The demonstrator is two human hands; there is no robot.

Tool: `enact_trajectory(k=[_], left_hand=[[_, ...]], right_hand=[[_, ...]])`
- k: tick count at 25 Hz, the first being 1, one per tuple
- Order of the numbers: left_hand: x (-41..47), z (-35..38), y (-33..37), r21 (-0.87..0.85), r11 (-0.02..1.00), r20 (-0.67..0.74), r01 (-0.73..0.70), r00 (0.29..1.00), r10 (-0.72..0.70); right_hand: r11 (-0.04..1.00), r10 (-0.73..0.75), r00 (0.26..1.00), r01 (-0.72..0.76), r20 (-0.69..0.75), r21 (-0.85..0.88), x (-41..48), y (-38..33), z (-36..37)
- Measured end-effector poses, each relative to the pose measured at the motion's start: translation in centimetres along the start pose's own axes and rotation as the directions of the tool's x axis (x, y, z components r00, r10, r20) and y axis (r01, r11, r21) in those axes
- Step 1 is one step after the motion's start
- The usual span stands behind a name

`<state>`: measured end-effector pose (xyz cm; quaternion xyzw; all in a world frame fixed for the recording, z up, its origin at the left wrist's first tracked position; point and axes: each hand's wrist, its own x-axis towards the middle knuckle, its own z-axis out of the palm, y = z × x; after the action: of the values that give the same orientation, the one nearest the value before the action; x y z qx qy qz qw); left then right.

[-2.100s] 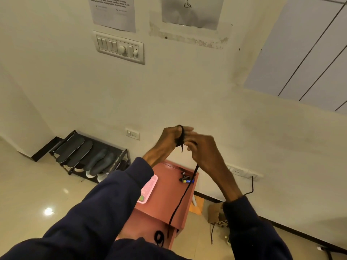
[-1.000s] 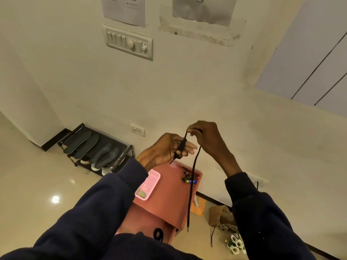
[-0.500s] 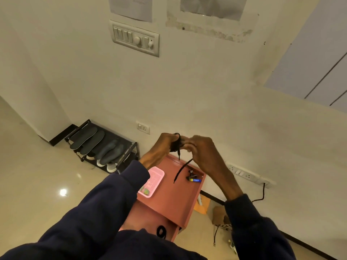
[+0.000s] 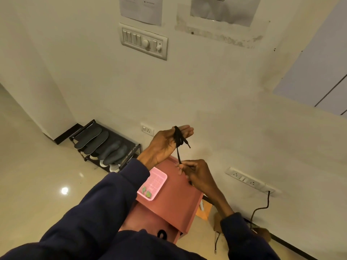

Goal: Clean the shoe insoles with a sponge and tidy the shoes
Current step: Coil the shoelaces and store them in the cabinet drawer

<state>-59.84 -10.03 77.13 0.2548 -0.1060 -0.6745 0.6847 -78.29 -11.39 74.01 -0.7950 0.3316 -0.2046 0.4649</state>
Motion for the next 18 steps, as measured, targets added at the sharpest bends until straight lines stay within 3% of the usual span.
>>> enact_trajectory(k=[2, 4, 7, 9, 11, 13, 16, 18], left_hand=[[0.3, -1.2, -0.3, 0.296, 0.951, -0.007, -0.092, 0.995, 0.098], [0.4, -1.9, -0.9, 0.542, 0.838, -0.051, -0.066, 0.992, 0.111], [-0.5, -1.0, -1.5, 0.626, 0.775, -0.175, 0.086, 0.984, 0.032], [-1.2, 0.0, -1.1, 0.633, 0.751, -0.144, 0.187, 0.982, -0.123], [-1.5, 0.5, 0.1, 0.549, 0.787, -0.11, 0.283, 0.957, -0.268], [-1.7, 0.4, 1.1, 0.345, 0.886, -0.078, 0.309, 0.95, -0.301], [-1.4, -0.6, 1.6, 0.02, 0.988, -0.049, 0.153, 0.987, -0.152], [-0.8, -1.5, 1.4, 0.005, 1.0, -0.071, 0.006, 0.997, -0.006]], right_hand=[[0.997, -0.048, 0.999, 0.048, 0.006, -0.054, -0.5, -1.1, -0.1], [0.958, -0.173, 0.985, 0.165, -0.014, -0.237, 0.9, -2.3, -1.6], [0.755, -0.347, 0.938, 0.287, 0.012, -0.589, 4.9, -3.6, -4.1], [0.737, -0.379, 0.925, 0.298, -0.005, -0.606, 7.3, -3.7, -5.3], [0.869, -0.309, 0.949, 0.253, -0.068, -0.425, 8.1, -3.1, -5.2], [0.956, -0.195, 0.974, 0.163, -0.112, -0.243, 7.2, -2.0, -3.7], [0.996, -0.055, 0.992, 0.045, -0.112, -0.082, 3.9, -0.8, 0.4], [0.999, 0.01, 0.999, -0.013, -0.049, -0.047, 1.9, -0.8, 2.4]])
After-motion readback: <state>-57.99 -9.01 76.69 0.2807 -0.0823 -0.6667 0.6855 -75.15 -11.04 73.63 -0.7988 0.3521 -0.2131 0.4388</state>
